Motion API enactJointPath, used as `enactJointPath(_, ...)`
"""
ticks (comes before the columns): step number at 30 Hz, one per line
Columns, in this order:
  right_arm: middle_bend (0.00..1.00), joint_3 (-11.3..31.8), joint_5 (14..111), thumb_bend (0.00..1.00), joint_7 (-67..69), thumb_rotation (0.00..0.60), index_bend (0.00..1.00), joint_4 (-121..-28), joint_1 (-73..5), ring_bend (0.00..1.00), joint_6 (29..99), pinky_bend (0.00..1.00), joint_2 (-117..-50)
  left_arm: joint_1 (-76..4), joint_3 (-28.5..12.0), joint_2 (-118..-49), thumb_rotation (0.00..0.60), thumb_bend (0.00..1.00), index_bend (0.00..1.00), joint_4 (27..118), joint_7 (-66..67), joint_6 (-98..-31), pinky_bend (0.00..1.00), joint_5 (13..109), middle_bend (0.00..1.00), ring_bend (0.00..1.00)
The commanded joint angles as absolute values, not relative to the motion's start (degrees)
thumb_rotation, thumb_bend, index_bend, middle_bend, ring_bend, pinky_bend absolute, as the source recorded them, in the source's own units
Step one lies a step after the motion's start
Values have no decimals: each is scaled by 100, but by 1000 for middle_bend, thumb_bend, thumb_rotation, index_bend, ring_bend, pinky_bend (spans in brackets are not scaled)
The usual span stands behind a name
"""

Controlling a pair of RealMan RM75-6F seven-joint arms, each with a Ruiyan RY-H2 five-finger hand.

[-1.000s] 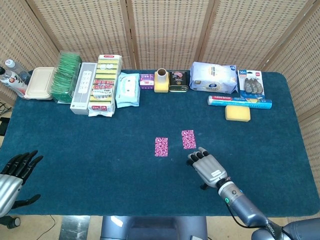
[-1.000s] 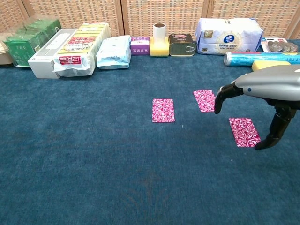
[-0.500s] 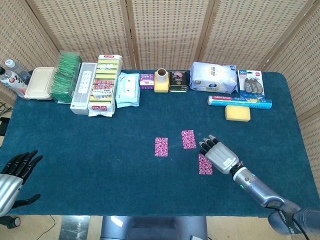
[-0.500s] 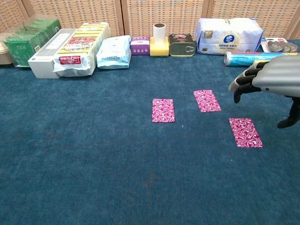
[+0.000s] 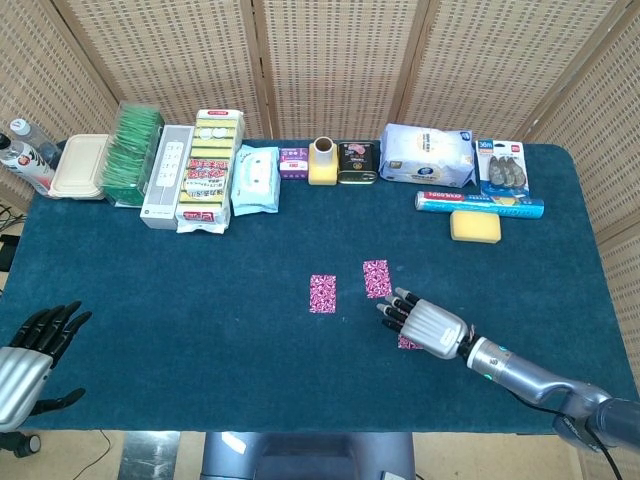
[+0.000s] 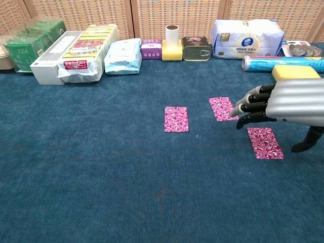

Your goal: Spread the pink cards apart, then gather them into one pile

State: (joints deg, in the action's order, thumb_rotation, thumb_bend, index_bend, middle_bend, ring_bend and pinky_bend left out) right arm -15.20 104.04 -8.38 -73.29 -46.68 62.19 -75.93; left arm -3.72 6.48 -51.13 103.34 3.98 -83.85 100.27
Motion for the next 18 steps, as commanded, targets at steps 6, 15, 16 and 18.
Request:
enactJointPath(6,107,-1464,10541,84,-705,600,179,-7134,-4806,110,5873,142,-7763,-357,651,-5111,600,80,0,10330,384,-8408,60,10016,0,0)
enactJointPath(15,100,-1546,10843,84,-575,600,182,-6853,-4882,113,5826,155,-7751,-370,633,-5099,600,79,0,10321,341,-8396,61,9973,0,0)
enactJointPath(16,100,-1551,10867,84,-574,600,182,-6821,-4887,113,5816,157,-7751,-374,632,-5099,600,80,0,10320,339,-8388,61,9966,0,0)
enactJointPath(18,99,-1570,10922,88,-612,600,182,-6737,-4910,114,5756,160,-7758,-380,633,-5101,600,80,0,10324,346,-8376,61,9969,0,0)
